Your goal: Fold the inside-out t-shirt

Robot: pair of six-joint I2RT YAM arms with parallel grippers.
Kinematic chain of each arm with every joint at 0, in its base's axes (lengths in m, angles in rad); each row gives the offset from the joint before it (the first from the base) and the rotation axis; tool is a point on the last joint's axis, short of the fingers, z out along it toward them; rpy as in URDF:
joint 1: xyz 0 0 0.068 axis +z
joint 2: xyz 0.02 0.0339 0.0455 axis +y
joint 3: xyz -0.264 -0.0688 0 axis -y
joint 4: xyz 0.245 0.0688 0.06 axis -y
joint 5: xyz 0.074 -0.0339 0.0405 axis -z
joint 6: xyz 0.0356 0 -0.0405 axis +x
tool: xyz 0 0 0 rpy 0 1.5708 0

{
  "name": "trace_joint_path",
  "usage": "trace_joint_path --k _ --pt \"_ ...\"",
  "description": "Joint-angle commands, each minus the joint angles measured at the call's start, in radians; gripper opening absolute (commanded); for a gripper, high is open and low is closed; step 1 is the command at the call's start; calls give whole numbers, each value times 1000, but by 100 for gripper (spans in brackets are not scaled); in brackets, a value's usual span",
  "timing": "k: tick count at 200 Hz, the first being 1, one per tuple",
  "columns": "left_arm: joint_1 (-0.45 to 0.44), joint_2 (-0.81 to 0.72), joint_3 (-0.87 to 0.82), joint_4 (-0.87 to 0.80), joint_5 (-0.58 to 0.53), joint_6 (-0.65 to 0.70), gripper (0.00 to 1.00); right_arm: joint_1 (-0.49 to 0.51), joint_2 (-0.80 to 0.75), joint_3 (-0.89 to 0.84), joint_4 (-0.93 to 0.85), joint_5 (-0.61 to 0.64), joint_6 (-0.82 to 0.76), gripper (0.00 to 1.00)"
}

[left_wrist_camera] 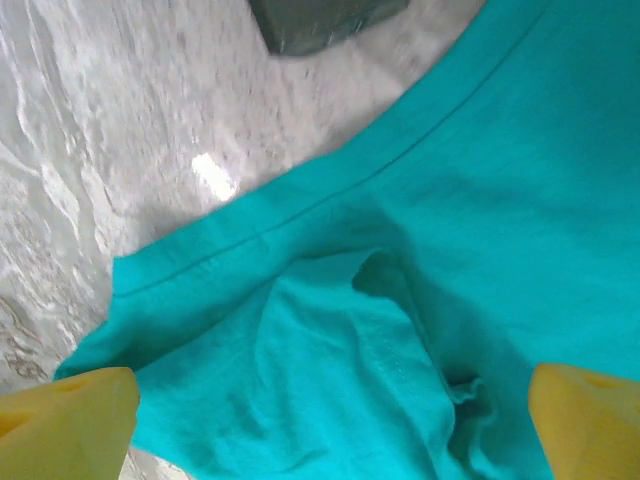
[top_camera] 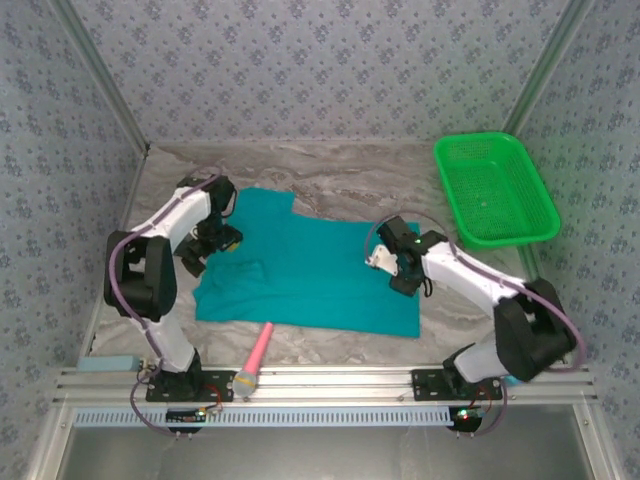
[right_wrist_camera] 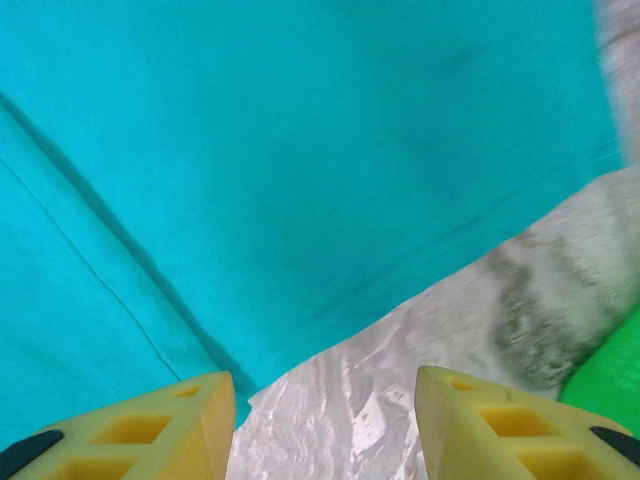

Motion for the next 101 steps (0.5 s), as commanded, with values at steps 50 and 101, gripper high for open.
trace_joint_path --k 50,101 --pt "-160 -207 -303 -60 81 -65 56 252 -35 -109 161 -369 -159 49" --pt "-145 -50 -422 53 22 -99 39 309 278 -44 31 -260 -271 25"
